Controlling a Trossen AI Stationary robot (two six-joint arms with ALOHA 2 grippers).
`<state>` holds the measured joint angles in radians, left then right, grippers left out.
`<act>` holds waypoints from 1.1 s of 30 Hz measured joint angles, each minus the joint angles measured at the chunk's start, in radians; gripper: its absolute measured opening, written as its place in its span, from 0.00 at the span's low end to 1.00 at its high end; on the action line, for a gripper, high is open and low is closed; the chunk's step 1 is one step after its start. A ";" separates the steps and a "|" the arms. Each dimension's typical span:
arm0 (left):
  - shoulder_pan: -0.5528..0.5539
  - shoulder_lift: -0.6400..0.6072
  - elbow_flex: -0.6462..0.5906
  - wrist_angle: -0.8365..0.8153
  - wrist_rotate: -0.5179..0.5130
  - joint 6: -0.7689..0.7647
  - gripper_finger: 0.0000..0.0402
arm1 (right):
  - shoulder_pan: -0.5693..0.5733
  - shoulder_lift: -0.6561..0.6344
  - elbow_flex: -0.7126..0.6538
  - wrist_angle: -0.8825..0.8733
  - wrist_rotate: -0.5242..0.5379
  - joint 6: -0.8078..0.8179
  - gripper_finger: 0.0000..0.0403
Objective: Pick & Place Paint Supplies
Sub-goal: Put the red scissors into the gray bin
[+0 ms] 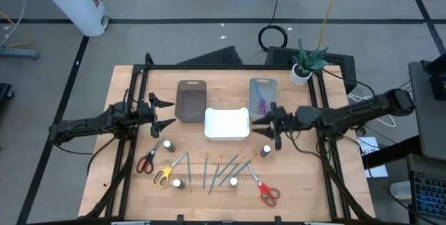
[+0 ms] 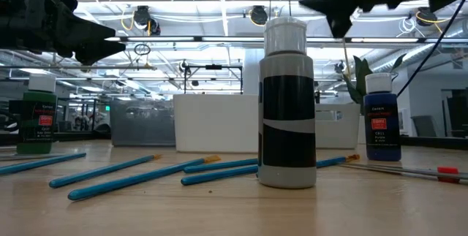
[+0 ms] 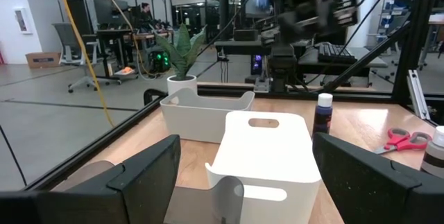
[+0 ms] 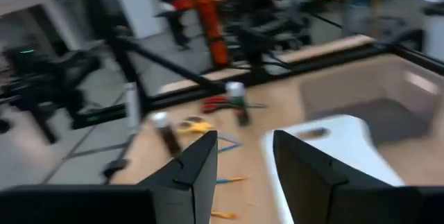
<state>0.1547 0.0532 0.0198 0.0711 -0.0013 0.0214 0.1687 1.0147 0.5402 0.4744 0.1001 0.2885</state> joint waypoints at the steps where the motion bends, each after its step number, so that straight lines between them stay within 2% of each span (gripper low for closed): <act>1: 0.000 0.000 0.000 0.000 0.000 0.000 0.83 | 0.024 0.001 0.000 0.012 0.000 -0.010 0.33; 11: 0.000 0.000 0.000 0.000 0.000 0.000 0.83 | 0.259 0.039 0.000 0.191 -0.001 -0.113 0.35; 15: 0.000 0.000 0.000 0.000 0.000 0.000 0.83 | 0.372 0.125 0.000 0.378 -0.007 -0.155 0.41; 21: 0.000 0.000 0.000 0.000 0.000 0.000 0.83 | 0.513 0.306 0.000 0.725 -0.208 -0.159 0.52; 24: 0.000 0.000 0.000 0.000 0.000 0.000 0.83 | 0.576 0.394 0.039 0.797 -0.179 -0.210 0.56; 26: 0.000 0.000 0.000 0.000 0.000 0.000 0.83 | 0.615 0.440 0.098 0.737 -0.094 -0.231 0.58; 28: 0.000 0.000 0.000 0.000 0.000 0.000 0.83 | 0.645 0.475 0.190 0.585 0.007 -0.228 0.60; 30: 0.000 0.000 0.000 0.000 0.000 0.000 0.83 | 0.672 0.506 0.307 0.356 0.117 -0.190 0.61; 33: 0.000 0.000 0.000 0.000 0.000 0.000 0.83 | 0.706 0.560 0.509 -0.079 0.288 -0.064 0.61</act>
<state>0.1547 0.0532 0.0200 0.0711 -0.0013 0.0212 0.8749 1.5747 1.0493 0.3952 0.3880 0.2248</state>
